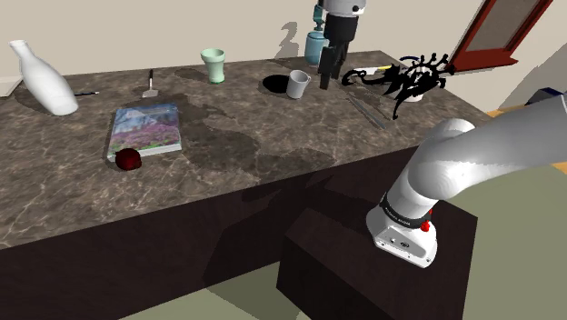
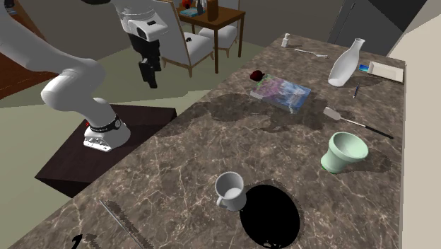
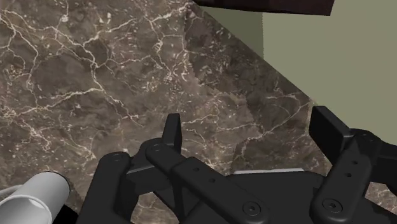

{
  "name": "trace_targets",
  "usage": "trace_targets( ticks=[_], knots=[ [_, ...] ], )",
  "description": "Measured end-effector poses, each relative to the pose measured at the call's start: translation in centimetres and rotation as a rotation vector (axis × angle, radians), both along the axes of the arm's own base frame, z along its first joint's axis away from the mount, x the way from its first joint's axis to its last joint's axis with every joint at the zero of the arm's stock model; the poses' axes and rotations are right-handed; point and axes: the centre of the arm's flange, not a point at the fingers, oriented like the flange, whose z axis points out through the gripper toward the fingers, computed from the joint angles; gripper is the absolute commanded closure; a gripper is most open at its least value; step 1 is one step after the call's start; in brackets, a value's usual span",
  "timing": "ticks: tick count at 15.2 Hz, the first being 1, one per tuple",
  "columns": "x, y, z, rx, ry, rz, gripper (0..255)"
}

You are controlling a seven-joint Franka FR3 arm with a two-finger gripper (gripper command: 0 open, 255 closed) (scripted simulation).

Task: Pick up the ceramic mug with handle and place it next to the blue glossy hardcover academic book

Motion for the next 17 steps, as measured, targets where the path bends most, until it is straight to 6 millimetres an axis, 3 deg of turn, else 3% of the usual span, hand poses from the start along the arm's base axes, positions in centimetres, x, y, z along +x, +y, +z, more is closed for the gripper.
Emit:
trace_targets(
  ticks=[10, 17],
  knots=[
    [6.6, -6.4, -7.4, -0.071, -0.095, 0.0, 0],
    [12.1, -11.5, -11.1, -0.12, -0.164, 0.0, 0]
  ],
)
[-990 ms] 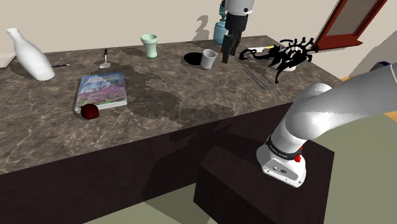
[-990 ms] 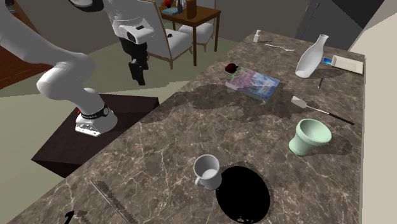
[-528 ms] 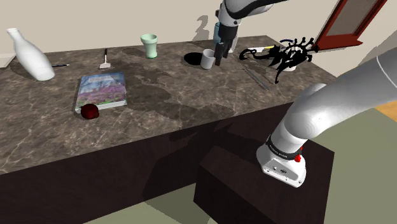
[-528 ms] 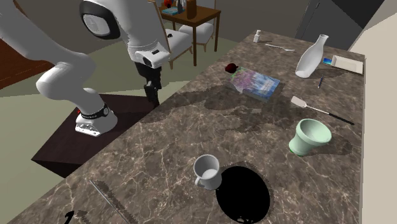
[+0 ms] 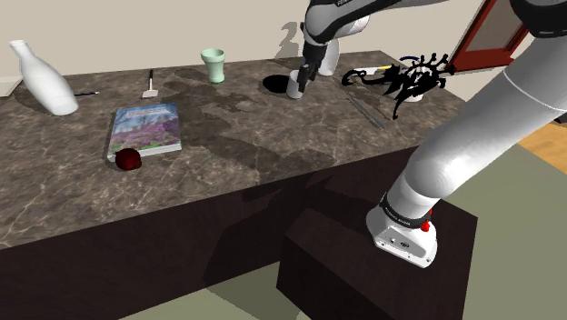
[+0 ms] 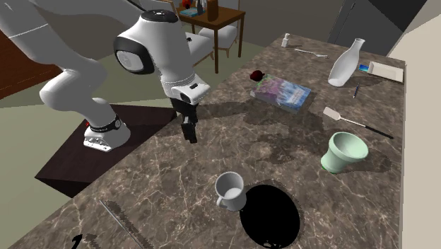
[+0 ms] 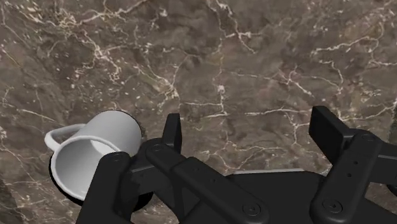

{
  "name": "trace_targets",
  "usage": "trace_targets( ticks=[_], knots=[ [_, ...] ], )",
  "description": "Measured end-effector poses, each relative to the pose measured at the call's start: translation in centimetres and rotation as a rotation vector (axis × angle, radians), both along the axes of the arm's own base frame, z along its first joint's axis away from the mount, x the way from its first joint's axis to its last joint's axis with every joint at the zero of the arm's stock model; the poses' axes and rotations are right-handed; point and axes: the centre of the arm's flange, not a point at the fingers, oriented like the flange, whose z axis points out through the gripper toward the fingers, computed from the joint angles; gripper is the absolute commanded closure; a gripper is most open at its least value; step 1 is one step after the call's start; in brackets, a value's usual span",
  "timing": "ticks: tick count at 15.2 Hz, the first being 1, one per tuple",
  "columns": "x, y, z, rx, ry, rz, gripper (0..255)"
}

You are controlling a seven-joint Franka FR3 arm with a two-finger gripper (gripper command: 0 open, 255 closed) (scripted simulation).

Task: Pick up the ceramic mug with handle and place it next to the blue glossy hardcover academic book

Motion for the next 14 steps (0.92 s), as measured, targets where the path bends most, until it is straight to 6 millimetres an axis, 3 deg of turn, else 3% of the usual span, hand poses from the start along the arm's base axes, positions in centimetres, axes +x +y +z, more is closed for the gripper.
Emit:
trace_targets(
  ticks=[11, 14],
  knots=[
    [8.5, -7.7, -5.0, -0.078, -0.107, -0.001, 0],
    [9.7, -9.3, -6.5, -0.09, -0.121, 0.0, 0]
  ],
)
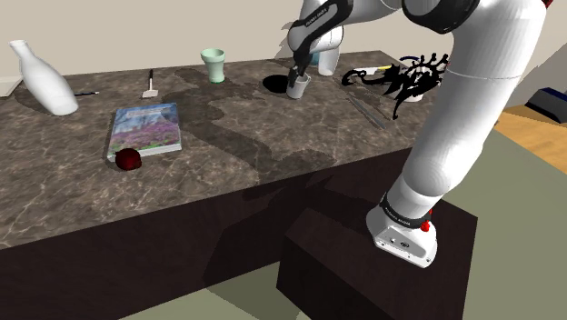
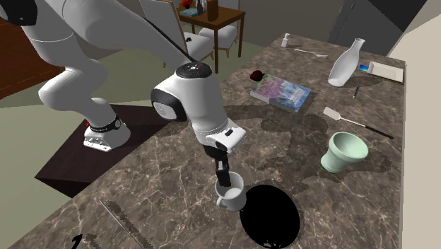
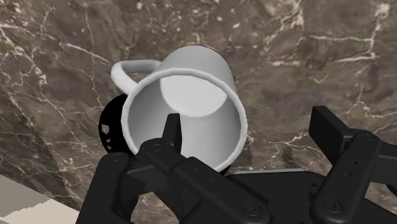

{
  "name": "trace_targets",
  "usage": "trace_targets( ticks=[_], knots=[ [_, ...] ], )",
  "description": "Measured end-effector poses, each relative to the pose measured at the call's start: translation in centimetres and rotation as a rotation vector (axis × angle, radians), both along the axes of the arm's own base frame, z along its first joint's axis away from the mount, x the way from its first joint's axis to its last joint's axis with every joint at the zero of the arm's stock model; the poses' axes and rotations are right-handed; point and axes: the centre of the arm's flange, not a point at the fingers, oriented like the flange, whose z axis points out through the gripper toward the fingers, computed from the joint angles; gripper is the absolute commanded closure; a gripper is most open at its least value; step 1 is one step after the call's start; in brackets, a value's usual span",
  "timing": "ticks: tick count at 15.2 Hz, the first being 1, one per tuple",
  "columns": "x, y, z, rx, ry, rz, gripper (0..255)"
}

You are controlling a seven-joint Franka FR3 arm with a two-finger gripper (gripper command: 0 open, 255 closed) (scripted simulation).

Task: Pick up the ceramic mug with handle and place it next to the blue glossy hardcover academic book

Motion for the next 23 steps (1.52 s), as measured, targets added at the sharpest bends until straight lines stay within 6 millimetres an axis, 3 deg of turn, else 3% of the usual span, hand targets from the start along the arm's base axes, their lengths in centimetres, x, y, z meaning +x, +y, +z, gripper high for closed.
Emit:
trace_targets(
  ticks=[7, 12, 13, 23],
  knots=[
    [0.9, -0.6, -2.9, -0.002, -0.003, 0.0, 0],
    [1.0, -0.6, -3.1, -0.002, -0.003, 0.0, 0],
    [1.0, -0.6, -3.1, -0.002, -0.003, 0.0, 255],
    [1.0, -0.6, -3.1, -0.002, -0.003, 0.0, 255]
  ],
)
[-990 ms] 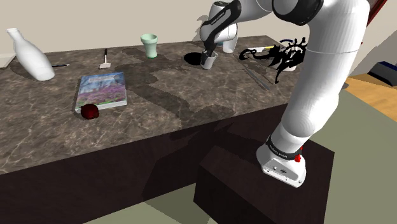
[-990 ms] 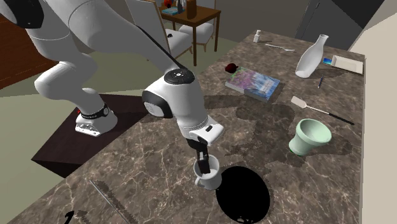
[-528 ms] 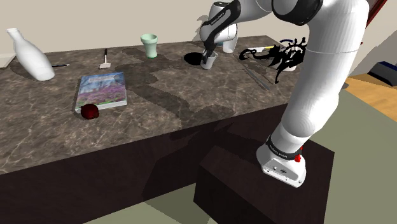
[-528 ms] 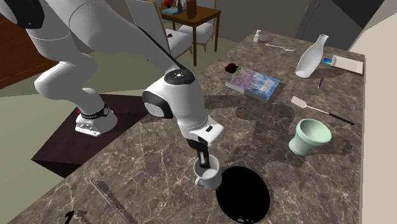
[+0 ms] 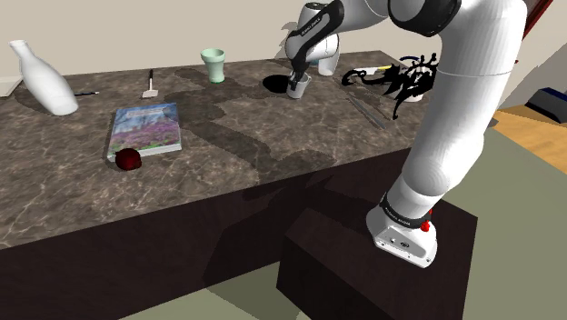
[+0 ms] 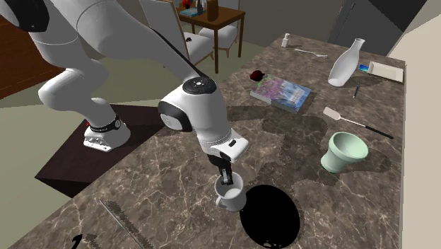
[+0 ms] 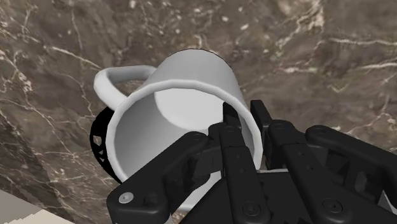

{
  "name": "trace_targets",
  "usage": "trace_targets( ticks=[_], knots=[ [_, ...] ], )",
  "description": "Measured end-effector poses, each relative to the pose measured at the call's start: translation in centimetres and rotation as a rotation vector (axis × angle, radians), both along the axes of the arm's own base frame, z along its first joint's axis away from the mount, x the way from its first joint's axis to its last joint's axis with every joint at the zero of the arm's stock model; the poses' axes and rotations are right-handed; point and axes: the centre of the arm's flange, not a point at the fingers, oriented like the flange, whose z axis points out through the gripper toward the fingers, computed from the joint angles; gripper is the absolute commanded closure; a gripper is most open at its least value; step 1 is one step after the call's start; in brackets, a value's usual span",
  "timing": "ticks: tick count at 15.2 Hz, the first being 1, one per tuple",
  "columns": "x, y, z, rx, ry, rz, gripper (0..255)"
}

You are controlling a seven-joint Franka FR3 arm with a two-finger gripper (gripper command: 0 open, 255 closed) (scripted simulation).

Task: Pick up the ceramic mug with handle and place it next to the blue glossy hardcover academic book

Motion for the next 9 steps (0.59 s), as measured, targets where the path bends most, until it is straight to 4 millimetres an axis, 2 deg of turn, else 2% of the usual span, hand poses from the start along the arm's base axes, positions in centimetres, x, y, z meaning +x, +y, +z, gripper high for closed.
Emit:
trace_targets(
  ticks=[9],
  knots=[
    [0.1, 0.0, 4.3, 0.0, -0.001, 0.0, 255]
  ],
)
